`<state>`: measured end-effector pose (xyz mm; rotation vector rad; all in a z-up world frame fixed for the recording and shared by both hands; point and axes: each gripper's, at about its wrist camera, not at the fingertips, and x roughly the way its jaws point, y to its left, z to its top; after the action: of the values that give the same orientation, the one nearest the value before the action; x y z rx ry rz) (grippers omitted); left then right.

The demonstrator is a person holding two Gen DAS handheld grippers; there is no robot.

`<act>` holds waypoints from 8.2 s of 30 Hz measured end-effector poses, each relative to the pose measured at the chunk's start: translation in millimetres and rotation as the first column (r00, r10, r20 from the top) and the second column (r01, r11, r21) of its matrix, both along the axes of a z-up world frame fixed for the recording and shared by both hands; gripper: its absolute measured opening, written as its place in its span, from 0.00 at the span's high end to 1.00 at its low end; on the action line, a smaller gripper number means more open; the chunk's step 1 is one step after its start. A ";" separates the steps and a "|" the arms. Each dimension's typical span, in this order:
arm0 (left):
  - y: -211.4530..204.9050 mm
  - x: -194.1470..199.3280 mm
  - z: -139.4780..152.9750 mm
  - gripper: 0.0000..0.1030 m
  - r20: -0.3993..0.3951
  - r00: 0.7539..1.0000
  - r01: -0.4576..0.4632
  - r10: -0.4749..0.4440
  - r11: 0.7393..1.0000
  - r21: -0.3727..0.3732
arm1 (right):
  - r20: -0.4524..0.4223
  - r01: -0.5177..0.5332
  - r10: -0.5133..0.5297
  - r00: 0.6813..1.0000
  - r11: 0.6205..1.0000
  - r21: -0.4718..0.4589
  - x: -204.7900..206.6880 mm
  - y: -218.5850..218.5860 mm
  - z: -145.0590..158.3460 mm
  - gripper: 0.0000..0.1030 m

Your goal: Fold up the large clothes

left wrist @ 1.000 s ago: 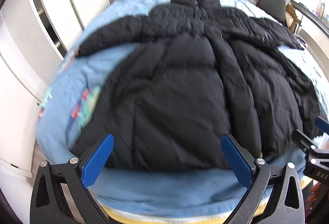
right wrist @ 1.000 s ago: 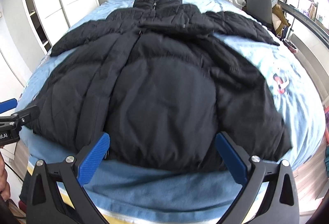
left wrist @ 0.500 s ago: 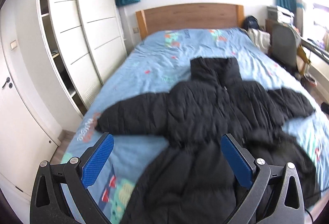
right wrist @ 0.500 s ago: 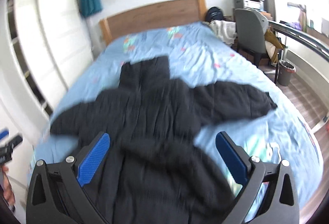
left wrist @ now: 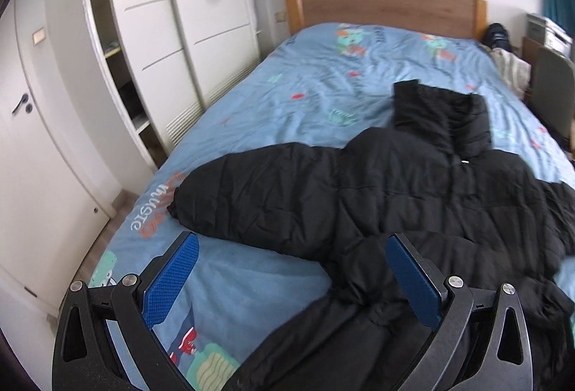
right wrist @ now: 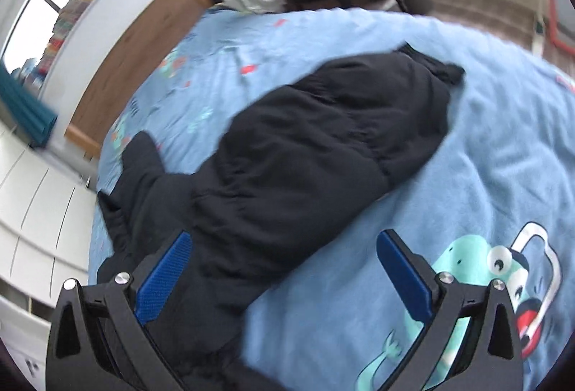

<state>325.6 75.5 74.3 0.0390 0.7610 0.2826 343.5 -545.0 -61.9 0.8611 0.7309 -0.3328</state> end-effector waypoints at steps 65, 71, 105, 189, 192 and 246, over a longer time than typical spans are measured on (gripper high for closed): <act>116.5 -41.7 -33.2 0.01 -0.039 0.971 -0.239 0.236 0.960 -0.148 | 0.017 -0.749 0.762 0.647 0.640 -0.168 30.1 300.5 27.5 0.92; 118.7 -46.6 -41.0 0.01 -0.061 0.967 -0.253 0.247 0.955 -0.153 | -0.083 -0.764 0.763 0.641 0.622 -0.173 19.8 313.3 -5.6 0.87; -197.5 85.5 -105.4 0.04 -0.127 0.945 0.259 -0.303 0.925 -0.277 | -0.175 -0.698 0.685 0.707 0.636 -0.330 36.6 192.5 18.0 0.41; 308.6 99.2 -118.6 0.92 0.034 0.977 -0.040 0.208 0.341 -0.939 | -0.095 -0.315 0.301 0.949 0.904 -0.289 -157.9 158.8 86.4 0.41; 283.8 95.4 -82.8 0.92 0.096 0.983 0.030 0.155 0.381 -0.924 | -0.066 -0.306 0.300 0.952 0.907 -0.288 -165.9 152.7 91.4 0.41; -8.3 41.7 -61.1 0.52 -0.006 0.900 0.349 -0.436 0.729 -0.589 | -0.011 -0.542 0.564 0.826 0.789 -0.290 -175.4 203.9 95.4 0.41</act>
<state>367.3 67.2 13.2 -0.3587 0.9371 -0.3774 168.1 -341.1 33.5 0.3541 0.8079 0.1273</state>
